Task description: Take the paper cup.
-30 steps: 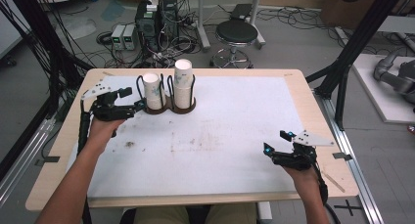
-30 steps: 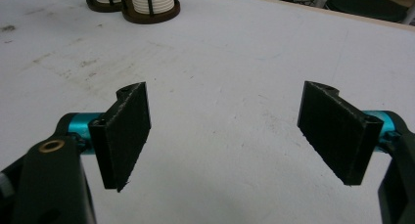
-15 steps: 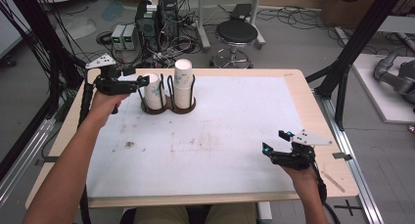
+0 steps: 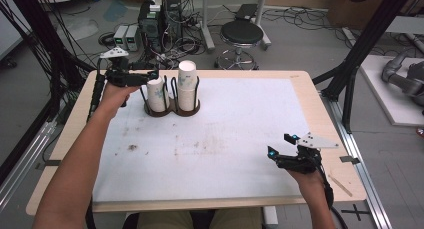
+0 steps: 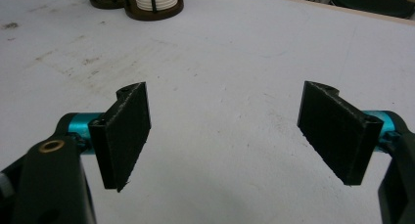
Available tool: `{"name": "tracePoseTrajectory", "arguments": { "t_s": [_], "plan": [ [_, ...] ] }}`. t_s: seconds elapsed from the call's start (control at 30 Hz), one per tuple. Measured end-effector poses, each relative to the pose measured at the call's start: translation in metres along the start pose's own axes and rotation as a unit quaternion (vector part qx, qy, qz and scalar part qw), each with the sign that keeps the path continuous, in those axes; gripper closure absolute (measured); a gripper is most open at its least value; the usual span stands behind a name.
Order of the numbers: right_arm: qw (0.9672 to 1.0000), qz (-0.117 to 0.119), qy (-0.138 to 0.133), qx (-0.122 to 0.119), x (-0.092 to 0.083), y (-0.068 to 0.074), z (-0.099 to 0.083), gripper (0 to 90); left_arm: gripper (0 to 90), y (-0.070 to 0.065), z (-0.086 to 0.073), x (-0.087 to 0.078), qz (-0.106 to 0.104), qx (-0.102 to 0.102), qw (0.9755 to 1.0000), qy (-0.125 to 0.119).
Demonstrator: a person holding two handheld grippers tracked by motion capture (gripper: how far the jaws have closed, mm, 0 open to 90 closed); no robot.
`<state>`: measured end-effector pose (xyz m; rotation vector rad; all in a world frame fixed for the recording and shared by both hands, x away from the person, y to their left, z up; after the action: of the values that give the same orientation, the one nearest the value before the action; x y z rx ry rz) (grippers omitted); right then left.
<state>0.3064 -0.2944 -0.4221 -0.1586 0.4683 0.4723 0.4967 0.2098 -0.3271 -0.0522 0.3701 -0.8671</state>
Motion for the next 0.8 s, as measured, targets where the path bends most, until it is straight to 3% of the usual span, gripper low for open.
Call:
{"name": "tracePoseTrajectory", "arguments": {
  "t_s": [0.2,0.3,0.47,0.8],
  "plan": [
    [1.0000,0.002,0.002,-0.001,0.000,0.001,-0.001,20.6,18.1,0.006,-0.004,0.014,0.018,0.000,0.9995,0.025],
    [1.0000,0.002,0.004,0.001,0.000,0.001,-0.002,20.6,18.7,0.013,-0.011,0.019,0.032,-0.006,0.9987,0.040],
    [1.0000,0.002,0.004,0.003,0.000,0.000,-0.003,20.6,20.2,0.019,-0.024,0.026,0.039,-0.011,0.9970,0.066],
    [1.0000,0.002,0.008,0.004,0.001,0.000,-0.004,20.6,30.7,0.021,-0.033,0.031,0.042,-0.011,0.9959,0.079]
  ]
}}
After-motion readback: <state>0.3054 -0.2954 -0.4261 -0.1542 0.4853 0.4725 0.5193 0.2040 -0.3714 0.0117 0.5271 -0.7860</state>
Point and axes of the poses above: each handheld gripper's, and its own axes: x roughly forward along the jaws, z roughly out of its top, y roughly to its left, the point moved 3 cm from there along x, roughly forward along the jaws, and after that the axes turned 8 degrees about -z, right-handed, at the moved point
